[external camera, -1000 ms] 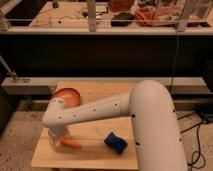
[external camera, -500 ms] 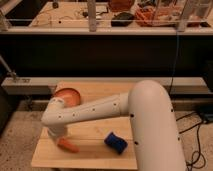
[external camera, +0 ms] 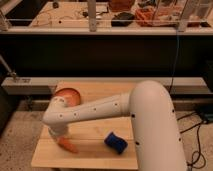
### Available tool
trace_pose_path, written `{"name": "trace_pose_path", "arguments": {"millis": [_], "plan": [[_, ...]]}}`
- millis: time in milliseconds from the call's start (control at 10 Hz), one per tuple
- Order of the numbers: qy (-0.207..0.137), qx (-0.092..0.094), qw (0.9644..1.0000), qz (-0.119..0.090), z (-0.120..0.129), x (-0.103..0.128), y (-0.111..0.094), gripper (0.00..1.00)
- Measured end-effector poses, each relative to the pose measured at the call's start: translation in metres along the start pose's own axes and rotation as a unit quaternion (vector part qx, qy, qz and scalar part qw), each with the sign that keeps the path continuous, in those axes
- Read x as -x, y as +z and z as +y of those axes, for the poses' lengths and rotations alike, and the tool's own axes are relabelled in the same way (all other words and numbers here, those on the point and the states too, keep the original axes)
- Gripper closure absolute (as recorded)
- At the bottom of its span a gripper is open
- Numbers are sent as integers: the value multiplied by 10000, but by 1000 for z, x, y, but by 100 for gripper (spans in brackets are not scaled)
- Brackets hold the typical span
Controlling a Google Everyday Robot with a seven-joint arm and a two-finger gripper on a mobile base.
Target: Drag the pepper across the table
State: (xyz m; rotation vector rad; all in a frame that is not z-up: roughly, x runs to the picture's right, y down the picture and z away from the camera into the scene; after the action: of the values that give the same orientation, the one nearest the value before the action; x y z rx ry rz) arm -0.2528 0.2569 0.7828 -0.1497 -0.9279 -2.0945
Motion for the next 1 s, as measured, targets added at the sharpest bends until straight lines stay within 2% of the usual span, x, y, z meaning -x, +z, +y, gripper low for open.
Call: {"name": "trace_pose_path", "arguments": {"millis": [500,800,1000], "plan": [[118,-52,9999,63,13,0,-2,100],[295,-70,9994,142,42,2,-9,100],[327,-94,9993,162,45,0,-10,100]]}}
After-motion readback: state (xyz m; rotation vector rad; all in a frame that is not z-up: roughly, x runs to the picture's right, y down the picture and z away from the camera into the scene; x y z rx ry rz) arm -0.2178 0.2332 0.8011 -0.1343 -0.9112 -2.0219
